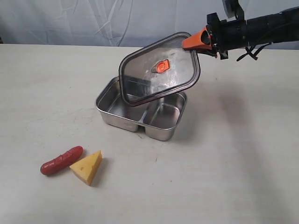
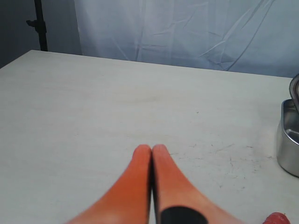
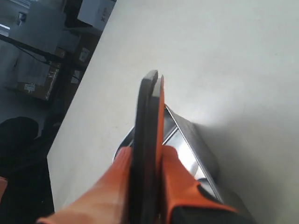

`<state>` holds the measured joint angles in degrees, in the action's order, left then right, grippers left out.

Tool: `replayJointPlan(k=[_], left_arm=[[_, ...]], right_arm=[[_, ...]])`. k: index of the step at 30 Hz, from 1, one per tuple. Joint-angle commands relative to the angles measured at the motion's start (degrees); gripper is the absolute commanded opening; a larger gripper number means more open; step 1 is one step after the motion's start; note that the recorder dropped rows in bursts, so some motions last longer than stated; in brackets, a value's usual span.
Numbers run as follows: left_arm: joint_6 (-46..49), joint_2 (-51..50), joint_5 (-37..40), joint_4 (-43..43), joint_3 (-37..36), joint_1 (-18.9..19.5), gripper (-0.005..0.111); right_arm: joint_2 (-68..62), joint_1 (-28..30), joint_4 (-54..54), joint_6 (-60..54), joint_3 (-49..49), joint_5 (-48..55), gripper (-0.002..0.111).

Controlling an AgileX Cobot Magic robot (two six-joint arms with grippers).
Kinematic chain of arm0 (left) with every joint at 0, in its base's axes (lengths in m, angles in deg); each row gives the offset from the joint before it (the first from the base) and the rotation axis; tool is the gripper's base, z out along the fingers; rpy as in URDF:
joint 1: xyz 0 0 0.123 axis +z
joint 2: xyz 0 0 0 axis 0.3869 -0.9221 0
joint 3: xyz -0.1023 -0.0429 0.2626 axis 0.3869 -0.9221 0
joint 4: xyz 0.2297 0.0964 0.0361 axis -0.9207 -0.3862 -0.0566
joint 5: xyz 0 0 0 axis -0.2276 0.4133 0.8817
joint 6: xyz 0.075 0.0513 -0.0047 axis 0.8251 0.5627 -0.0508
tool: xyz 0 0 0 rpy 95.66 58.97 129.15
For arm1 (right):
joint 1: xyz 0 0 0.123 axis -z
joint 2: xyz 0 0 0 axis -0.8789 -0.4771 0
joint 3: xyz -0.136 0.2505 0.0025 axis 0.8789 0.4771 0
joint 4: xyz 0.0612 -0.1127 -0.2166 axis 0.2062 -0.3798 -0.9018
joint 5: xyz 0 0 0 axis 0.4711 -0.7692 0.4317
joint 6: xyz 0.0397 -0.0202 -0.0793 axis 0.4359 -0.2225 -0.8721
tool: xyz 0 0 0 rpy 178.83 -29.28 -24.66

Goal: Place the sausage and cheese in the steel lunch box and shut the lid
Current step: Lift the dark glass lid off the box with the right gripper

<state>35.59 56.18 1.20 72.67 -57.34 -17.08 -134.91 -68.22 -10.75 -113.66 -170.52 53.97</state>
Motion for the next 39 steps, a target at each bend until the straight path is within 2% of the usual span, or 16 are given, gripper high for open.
replayJointPlan(k=[1, 5, 19, 22, 27, 32, 35, 39], left_arm=[[0.0, 0.5, -1.0, 0.0, -0.2, 0.1, 0.0], [0.0, 0.5, -1.0, -0.1, -0.2, 0.1, 0.0], [0.0, 0.5, -1.0, -0.1, -0.2, 0.1, 0.0], [0.0, 0.5, -1.0, -0.1, -0.2, 0.1, 0.0], [0.0, 0.5, -1.0, -0.1, -0.2, 0.1, 0.0], [0.0, 0.5, -1.0, -0.1, -0.2, 0.1, 0.0], [0.0, 0.5, -1.0, -0.1, -0.2, 0.1, 0.0], [0.0, 0.5, -1.0, -0.1, -0.2, 0.1, 0.0]], right_arm=[[0.8, 0.0, -4.3, 2.5, -1.3, -0.1, -0.001], [1.9, 0.9, -5.1, 2.7, -1.4, -0.1, -0.001], [15.2, 10.8, -7.5, 3.5, -1.4, -0.1, -0.001], [19.1, 11.7, -13.9, 3.5, -1.5, -0.1, -0.001], [25.8, 11.4, -32.6, 3.5, -2.5, -0.1, -0.001], [31.5, 10.5, -40.2, 3.5, -2.5, -0.1, -0.001], [33.8, 8.0, -47.0, 3.5, -2.5, -0.1, -0.001], [34.8, 1.6, -55.2, 4.6, -2.5, -0.1, -0.001]])
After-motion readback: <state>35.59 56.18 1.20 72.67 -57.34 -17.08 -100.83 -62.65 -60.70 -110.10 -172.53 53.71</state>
